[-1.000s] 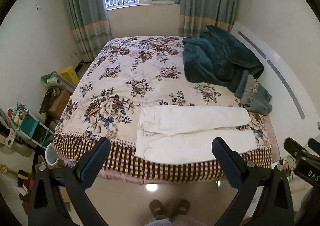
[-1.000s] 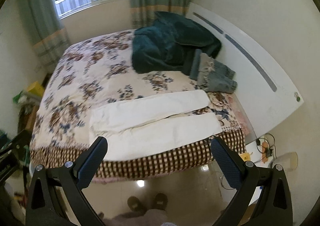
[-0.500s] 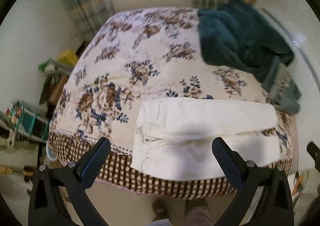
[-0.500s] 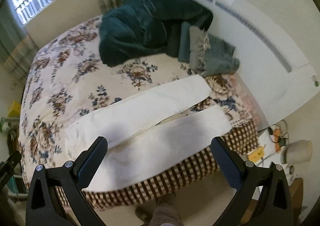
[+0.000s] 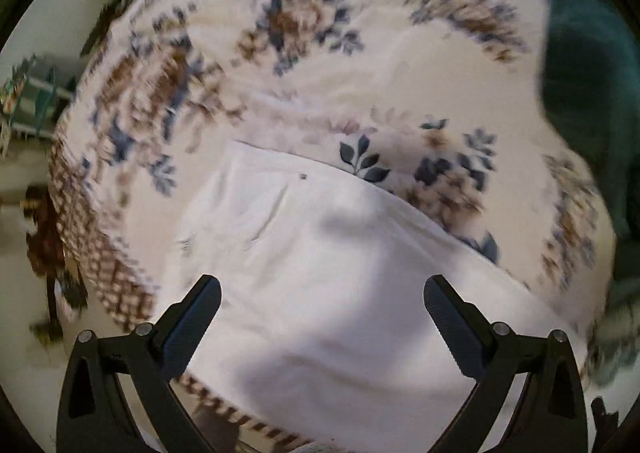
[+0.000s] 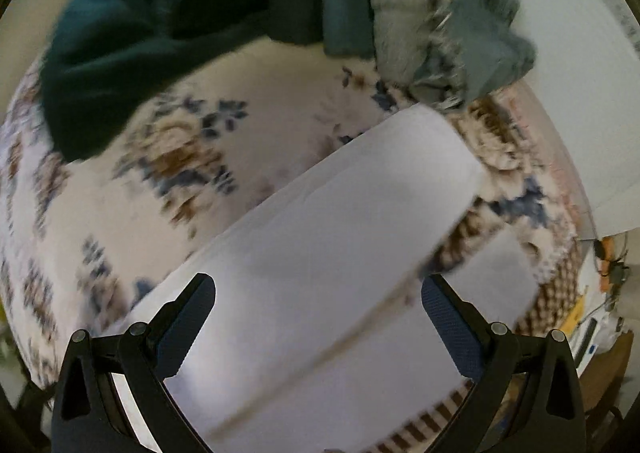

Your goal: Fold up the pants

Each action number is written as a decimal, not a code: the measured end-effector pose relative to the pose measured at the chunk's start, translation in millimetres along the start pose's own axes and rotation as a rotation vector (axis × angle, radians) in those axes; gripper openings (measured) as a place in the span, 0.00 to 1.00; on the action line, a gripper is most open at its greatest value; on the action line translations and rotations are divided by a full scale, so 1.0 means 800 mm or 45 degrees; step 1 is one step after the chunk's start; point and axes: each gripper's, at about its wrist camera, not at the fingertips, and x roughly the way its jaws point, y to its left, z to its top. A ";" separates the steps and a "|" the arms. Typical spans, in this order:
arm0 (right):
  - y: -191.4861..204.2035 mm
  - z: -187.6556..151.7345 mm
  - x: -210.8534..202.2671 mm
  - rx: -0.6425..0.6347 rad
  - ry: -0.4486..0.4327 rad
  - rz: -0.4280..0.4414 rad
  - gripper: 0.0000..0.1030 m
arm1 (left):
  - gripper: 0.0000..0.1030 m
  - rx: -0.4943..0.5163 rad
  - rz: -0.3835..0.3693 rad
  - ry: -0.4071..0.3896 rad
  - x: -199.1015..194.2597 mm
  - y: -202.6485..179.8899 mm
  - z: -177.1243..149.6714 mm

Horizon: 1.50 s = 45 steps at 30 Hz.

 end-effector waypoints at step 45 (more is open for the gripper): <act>-0.265 -0.145 0.038 0.197 0.044 -0.014 0.04 | 0.03 -0.342 -0.654 -0.036 0.030 0.256 -0.221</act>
